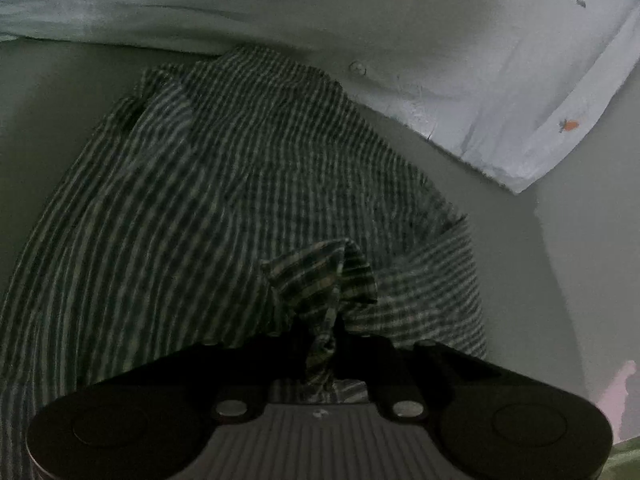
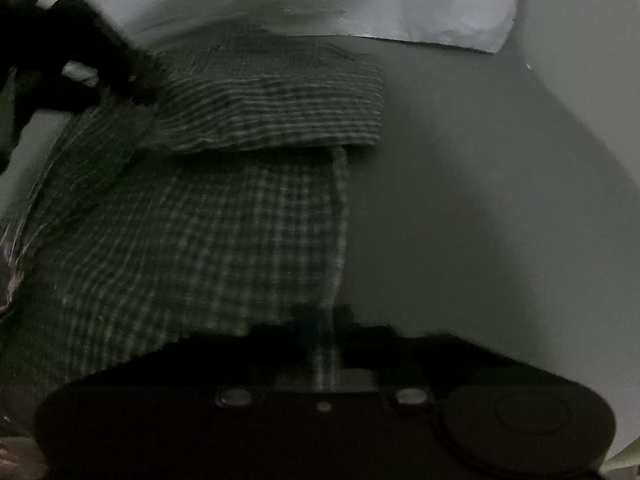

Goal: Fold clothes

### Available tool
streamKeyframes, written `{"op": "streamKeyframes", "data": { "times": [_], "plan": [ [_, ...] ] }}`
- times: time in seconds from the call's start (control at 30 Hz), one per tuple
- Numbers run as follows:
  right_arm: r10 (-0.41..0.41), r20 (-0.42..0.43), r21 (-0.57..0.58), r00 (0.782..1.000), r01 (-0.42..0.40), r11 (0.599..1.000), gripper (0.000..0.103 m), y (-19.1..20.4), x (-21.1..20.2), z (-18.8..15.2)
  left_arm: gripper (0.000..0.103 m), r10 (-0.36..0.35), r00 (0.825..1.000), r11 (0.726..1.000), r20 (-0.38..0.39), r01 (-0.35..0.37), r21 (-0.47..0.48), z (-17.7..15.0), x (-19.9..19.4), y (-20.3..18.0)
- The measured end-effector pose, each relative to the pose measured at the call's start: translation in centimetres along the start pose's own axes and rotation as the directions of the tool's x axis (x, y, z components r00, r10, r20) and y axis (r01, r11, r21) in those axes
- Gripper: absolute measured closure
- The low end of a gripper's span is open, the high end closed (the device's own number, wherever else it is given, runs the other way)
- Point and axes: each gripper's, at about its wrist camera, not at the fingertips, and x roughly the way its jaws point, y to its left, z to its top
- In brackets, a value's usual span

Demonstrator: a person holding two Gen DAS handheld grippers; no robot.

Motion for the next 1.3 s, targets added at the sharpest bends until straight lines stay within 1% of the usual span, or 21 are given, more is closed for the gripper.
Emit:
{"op": "streamKeyframes", "data": {
  "times": [0.07,0.17,0.23,0.3,0.37,0.47,0.53,0.6,0.67,0.77,0.8,0.83,0.93,0.97,1.0,1.03,1.13,1.2,1.23,1.27,1.3],
  "plan": [
    [-0.077,0.032,-0.058,0.997,0.079,0.995,0.103,1.4,-0.8,0.0,0.094,-0.066,0.997,0.997,0.031,0.067,-0.036,2.4,-1.4,0.7],
    [-0.201,0.108,-0.180,0.974,0.218,0.959,0.103,5.5,-2.3,1.3,0.094,-0.121,0.982,0.993,0.143,0.122,0.004,6.9,-5.7,1.6],
    [-0.251,0.165,-0.256,0.954,0.287,0.923,0.103,8.8,-4.1,2.0,0.095,-0.170,0.956,0.985,0.241,0.169,0.023,9.9,-10.1,3.2],
    [-0.272,0.216,-0.321,0.938,0.332,0.887,0.103,12.9,-5.5,2.3,0.095,-0.215,0.916,0.975,0.339,0.219,0.028,12.5,-14.7,5.3],
    [-0.272,0.221,-0.325,0.936,0.334,0.885,0.103,16.1,-6.0,2.2,0.094,-0.174,0.896,0.984,0.409,0.170,0.045,13.6,-17.5,8.1],
    [-0.237,0.179,-0.299,0.955,0.282,0.911,0.102,20.6,-5.3,1.9,0.094,-0.109,0.854,0.994,0.509,0.088,0.064,15.1,-21.5,12.4],
    [-0.205,0.150,-0.310,0.967,0.243,0.919,0.101,23.3,-4.2,1.1,0.094,-0.064,0.866,0.997,0.496,0.073,0.002,15.4,-21.3,16.0],
    [-0.187,0.098,-0.317,0.977,0.209,0.925,0.101,25.4,-2.9,-0.2,0.094,0.007,0.886,0.996,0.463,0.034,-0.081,15.3,-20.2,19.9],
    [-0.215,0.047,-0.344,0.975,0.218,0.913,0.098,27.1,-1.6,-1.5,0.095,0.053,0.912,0.988,0.407,0.012,-0.156,14.8,-18.5,23.4],
    [-0.280,0.041,-0.382,0.959,0.274,0.883,0.079,28.0,-1.9,-3.1,0.095,0.073,0.932,0.978,0.356,0.003,-0.209,13.7,-17.1,26.3],
    [-0.290,0.026,-0.377,0.957,0.278,0.883,0.067,27.8,-2.2,-3.6,0.095,0.075,0.934,0.977,0.348,0.000,-0.211,13.4,-16.8,26.7],
    [-0.296,0.010,-0.367,0.955,0.279,0.887,0.062,27.5,-2.5,-4.0,0.095,0.078,0.937,0.977,0.340,-0.004,-0.213,13.1,-16.5,27.1],
    [-0.312,-0.016,-0.339,0.950,0.289,0.895,0.063,26.8,-2.3,-4.8,0.094,0.068,0.940,0.982,0.335,-0.003,-0.190,13.1,-16.2,26.8],
    [-0.307,-0.027,-0.329,0.951,0.282,0.901,0.066,26.4,-2.4,-4.9,0.094,0.061,0.939,0.982,0.337,0.003,-0.187,13.2,-16.7,26.7],
    [-0.300,-0.038,-0.318,0.953,0.273,0.908,0.092,26.1,-2.5,-4.9,0.094,0.054,0.939,0.983,0.340,0.010,-0.184,13.3,-17.3,26.7],
    [-0.297,-0.053,-0.300,0.954,0.268,0.916,0.101,25.7,-2.6,-4.9,0.094,0.043,0.935,0.983,0.352,0.024,-0.184,13.6,-17.5,26.6],
    [-0.210,-0.005,-0.167,0.978,0.206,0.964,0.101,24.5,-5.5,-3.5,0.094,0.008,0.920,0.981,0.392,0.069,-0.181,14.7,-18.2,26.6],
    [-0.149,0.029,-0.073,0.988,0.151,0.986,0.101,23.6,-7.1,-2.8,0.093,0.021,0.914,0.980,0.404,0.061,-0.189,14.8,-18.7,26.8],
    [-0.138,0.024,-0.052,0.990,0.139,0.989,0.097,23.3,-7.3,-2.9,0.090,0.028,0.912,0.980,0.410,0.056,-0.192,14.8,-19.0,27.0],
    [-0.125,-0.004,-0.049,0.992,0.125,0.991,0.095,23.0,-6.6,-3.0,0.089,0.066,0.918,0.976,0.392,0.021,-0.215,14.6,-18.5,27.5],
    [-0.112,-0.036,-0.048,0.993,0.110,0.993,0.087,22.7,-5.6,-3.1,0.088,0.106,0.922,0.971,0.371,-0.016,-0.238,14.3,-18.0,28.1]
  ]
}}
